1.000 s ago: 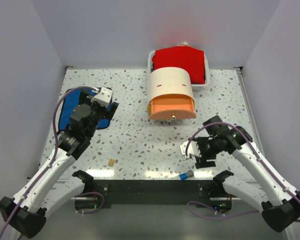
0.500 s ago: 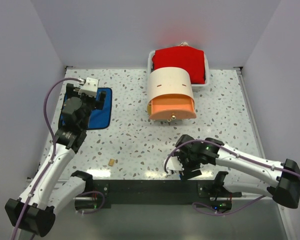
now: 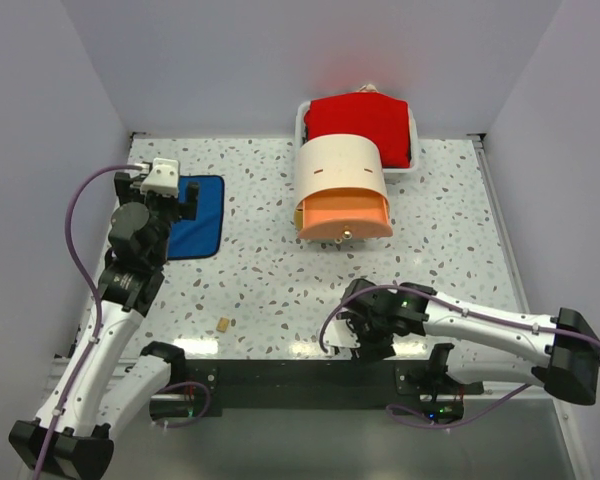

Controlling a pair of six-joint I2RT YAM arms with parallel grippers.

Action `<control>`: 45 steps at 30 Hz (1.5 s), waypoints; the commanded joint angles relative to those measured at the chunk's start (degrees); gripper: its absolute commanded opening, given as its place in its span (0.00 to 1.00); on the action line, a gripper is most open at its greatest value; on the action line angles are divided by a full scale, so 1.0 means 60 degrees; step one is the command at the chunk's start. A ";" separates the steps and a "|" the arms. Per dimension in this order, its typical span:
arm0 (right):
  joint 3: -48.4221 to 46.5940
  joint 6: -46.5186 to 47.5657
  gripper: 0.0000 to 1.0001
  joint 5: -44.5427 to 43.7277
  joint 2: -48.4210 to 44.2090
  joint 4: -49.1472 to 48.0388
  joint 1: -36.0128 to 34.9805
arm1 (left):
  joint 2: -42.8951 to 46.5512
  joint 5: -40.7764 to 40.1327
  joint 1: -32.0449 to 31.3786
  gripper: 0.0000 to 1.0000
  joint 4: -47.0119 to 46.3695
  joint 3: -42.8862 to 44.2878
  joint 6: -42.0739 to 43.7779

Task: Sort the stationery into containers
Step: Pick up the stationery from the corner of the board.

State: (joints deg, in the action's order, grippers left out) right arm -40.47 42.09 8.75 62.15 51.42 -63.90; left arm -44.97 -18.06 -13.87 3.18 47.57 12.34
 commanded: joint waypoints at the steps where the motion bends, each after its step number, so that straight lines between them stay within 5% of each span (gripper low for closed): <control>1: 0.0094 -0.0465 0.68 0.0343 0.0115 -0.0322 -0.0526 | 0.0083 0.0169 0.0085 1.00 0.0319 0.0260 -0.0386; 28: 0.0548 -0.0730 0.53 -0.0155 0.1946 -0.1509 -0.0835 | 0.0244 0.0140 0.0187 1.00 0.0437 0.0084 -0.0665; 31: 0.0680 -0.0555 0.40 -0.0287 0.1932 -0.1567 -0.0835 | 0.0259 0.0140 0.0216 1.00 0.0422 0.0026 -0.0723; 34: 0.0768 -0.0554 0.07 -0.0360 0.1786 -0.1612 -0.0835 | 0.0303 0.0213 0.0260 1.00 0.0378 -0.0048 -0.0767; 35: 0.0609 -0.0583 0.00 -0.0404 0.1698 -0.1539 -0.0849 | 0.0303 0.0256 0.0275 1.00 0.0378 -0.0048 -0.0782; 40: -0.1468 0.0059 0.00 -0.0667 0.1420 0.0390 -0.0820 | 0.0157 0.0476 0.0275 1.00 0.0364 0.0113 -0.0475; 45: -0.4677 -0.0172 0.00 0.0032 0.0980 0.0732 -0.0104 | 0.0025 0.2129 0.0275 0.99 0.0554 0.0348 0.0111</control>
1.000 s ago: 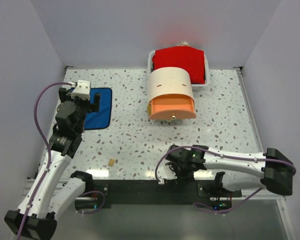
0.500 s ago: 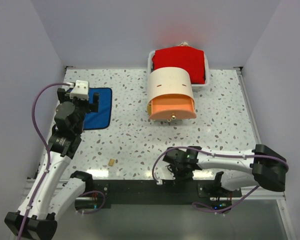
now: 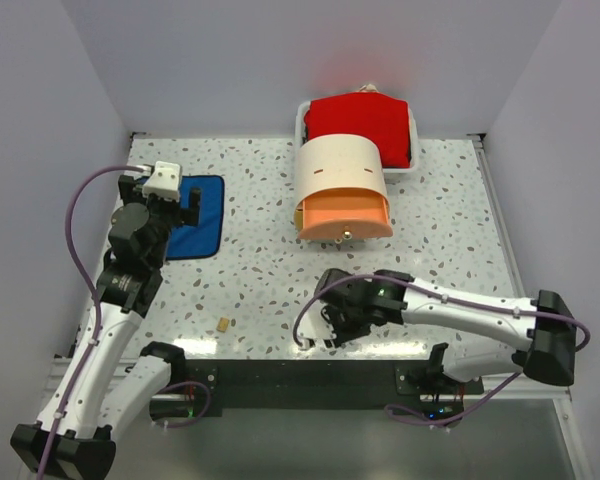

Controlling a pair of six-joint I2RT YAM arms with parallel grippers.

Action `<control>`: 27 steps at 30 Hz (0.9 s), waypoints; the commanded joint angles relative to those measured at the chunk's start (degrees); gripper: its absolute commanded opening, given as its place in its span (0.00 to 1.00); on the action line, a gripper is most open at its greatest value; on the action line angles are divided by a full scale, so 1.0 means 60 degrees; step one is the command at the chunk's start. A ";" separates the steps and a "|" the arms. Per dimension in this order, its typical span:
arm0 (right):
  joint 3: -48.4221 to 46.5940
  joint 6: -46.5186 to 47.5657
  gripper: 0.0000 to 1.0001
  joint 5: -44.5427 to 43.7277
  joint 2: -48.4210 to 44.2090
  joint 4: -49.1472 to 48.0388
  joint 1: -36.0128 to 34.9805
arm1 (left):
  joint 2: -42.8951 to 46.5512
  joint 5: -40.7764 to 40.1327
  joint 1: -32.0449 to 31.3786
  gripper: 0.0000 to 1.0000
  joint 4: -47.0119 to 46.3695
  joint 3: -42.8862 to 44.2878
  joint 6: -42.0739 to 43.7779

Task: Sort the stationery into containers
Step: Pick up the stationery from the corner of the board, then place the stationery in the storage box.

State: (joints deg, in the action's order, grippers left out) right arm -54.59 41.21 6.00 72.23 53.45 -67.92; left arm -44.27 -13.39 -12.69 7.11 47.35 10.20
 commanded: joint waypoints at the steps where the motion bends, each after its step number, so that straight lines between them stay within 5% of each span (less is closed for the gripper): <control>1: -0.2705 -0.0419 0.00 0.0784 -0.0700 0.0277 0.0815 | -0.0165 0.1555 0.0079 0.98 0.0058 0.0413 0.0454; 5: -0.3806 -0.1680 0.00 0.2266 -0.1050 -0.1433 0.2440 | -0.0516 0.1764 0.0079 0.96 0.0221 0.0297 0.0688; 13: -0.3603 -0.3264 0.00 0.1857 -0.1403 -0.5900 0.3818 | -0.1234 0.1118 0.0079 0.96 0.1565 0.0515 0.1436; 27: -0.2270 -0.4407 0.00 0.2603 -0.0071 -0.8862 0.5680 | -0.1161 0.1704 0.0108 0.96 0.2110 0.0853 0.1040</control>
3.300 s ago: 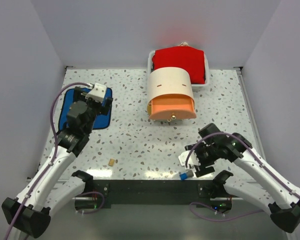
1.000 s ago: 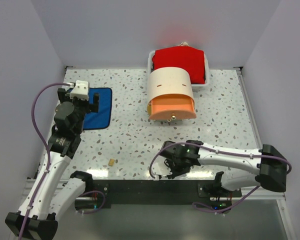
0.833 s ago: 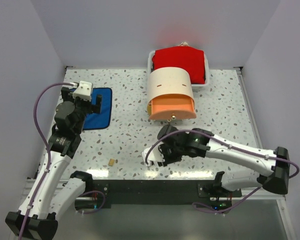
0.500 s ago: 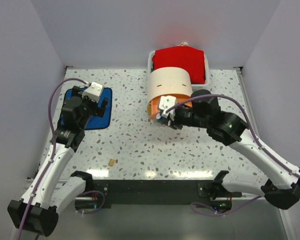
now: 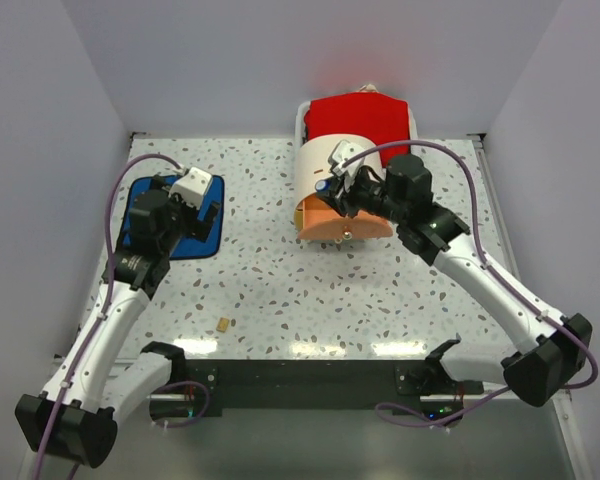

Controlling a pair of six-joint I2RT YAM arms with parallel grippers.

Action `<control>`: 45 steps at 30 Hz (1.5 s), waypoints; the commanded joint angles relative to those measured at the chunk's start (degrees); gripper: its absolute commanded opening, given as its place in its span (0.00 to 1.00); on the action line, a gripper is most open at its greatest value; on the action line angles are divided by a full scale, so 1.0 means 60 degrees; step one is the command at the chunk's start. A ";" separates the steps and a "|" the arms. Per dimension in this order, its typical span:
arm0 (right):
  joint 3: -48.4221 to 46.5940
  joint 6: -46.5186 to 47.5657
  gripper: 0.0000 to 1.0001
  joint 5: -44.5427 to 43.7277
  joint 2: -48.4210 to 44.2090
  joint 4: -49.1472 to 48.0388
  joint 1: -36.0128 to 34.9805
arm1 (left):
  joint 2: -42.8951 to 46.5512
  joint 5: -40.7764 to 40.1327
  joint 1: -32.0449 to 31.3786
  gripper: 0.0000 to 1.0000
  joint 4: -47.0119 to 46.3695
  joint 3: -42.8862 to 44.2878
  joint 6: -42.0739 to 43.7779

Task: Sort the stationery into containers
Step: Place the stationery in the storage box.

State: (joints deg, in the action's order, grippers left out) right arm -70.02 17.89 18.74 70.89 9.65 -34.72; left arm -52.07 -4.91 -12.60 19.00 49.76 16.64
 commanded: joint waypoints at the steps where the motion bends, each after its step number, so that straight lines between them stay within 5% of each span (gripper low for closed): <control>1: 0.0506 -0.0564 0.00 0.0494 0.0196 -0.1564 0.0205 | 0.0139 0.0305 0.0093 0.96 0.0128 0.0496 -0.0049; 13: 0.1299 -0.0975 0.00 0.0890 0.0884 -0.2648 0.0279 | -0.0183 0.0232 0.0108 0.96 0.0070 0.0306 0.0111; 18: 0.1328 -0.1019 0.32 0.0875 0.0958 -0.2560 0.0279 | -0.0168 0.0144 0.0108 0.96 0.0085 0.0247 0.0229; 25: 0.1065 -0.1063 0.46 0.0510 0.0885 -0.2385 0.0279 | -0.0183 0.0158 0.0108 0.96 -0.0106 0.0042 0.0258; 32: 0.0830 -0.0902 0.48 0.0085 0.0153 -0.1668 0.0308 | -0.0139 0.0363 0.0108 0.99 0.0111 -0.0134 0.0754; 39: 0.0391 -0.1121 0.48 -0.0589 -0.0580 -0.1315 0.0323 | -0.0667 0.1404 0.0093 1.00 0.2354 0.0218 0.3930; 45: 0.0171 -0.1078 0.48 -0.0970 -0.0770 -0.0906 0.0323 | -0.0928 0.2119 0.0093 1.00 0.3025 0.0493 0.4533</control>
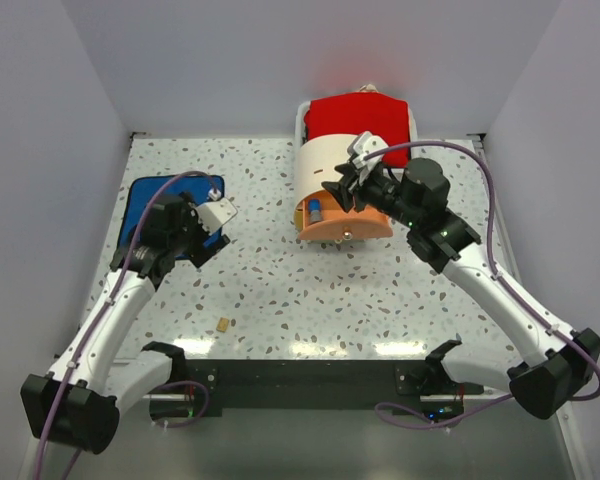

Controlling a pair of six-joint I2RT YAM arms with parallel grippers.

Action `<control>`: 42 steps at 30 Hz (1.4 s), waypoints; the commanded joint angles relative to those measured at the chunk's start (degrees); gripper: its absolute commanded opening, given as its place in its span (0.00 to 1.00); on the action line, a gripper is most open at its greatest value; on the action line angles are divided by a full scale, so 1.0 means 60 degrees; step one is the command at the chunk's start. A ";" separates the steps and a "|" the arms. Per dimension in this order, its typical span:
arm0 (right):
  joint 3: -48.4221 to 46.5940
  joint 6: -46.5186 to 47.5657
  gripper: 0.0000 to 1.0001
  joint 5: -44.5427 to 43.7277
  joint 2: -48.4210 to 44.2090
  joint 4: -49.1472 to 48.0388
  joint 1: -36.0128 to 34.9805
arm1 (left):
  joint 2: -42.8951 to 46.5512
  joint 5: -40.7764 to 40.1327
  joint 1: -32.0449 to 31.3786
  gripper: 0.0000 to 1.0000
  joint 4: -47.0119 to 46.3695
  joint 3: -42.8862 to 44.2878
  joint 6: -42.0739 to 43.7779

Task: Sort the stationery into containers
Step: Place the stationery in the storage box, then pick up the stationery from the corner of the board.

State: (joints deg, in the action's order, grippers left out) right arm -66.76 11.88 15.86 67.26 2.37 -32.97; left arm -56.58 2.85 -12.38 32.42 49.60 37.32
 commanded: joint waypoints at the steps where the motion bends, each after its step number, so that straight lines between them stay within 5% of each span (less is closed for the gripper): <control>1: -0.0372 -0.0047 0.48 -0.0490 -0.0224 0.0351 0.0031 | -0.0354 0.1568 0.0057 1.00 0.1285 0.0739 0.1423; 4: -0.0358 0.0158 0.49 -0.0577 -0.0473 0.0659 0.0031 | -0.1349 0.2614 0.0028 0.99 0.4077 0.1677 0.2464; 11: -0.0181 0.0188 0.50 -0.0885 -0.0649 0.1084 0.0031 | -0.2450 0.1913 -0.0761 0.90 0.5918 0.1286 0.3740; 18: -0.0547 0.0495 0.53 -0.0812 -0.0562 0.1596 0.0017 | -0.0564 0.1414 -0.1496 0.91 0.4412 -0.1014 0.6651; 26: -0.0884 0.0818 0.59 -0.0475 -0.0547 0.2504 0.0031 | -0.0883 0.2701 -0.1642 0.86 0.4206 -0.1587 0.7562; 42: -0.1368 -0.0266 0.68 -0.1588 -0.0195 0.2579 0.0280 | -0.2128 0.3699 -0.3194 0.76 0.3825 -0.1704 0.6246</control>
State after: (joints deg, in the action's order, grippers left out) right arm -72.66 11.75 8.10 65.87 18.90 -31.73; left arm -68.66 22.50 -30.17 57.34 39.83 77.47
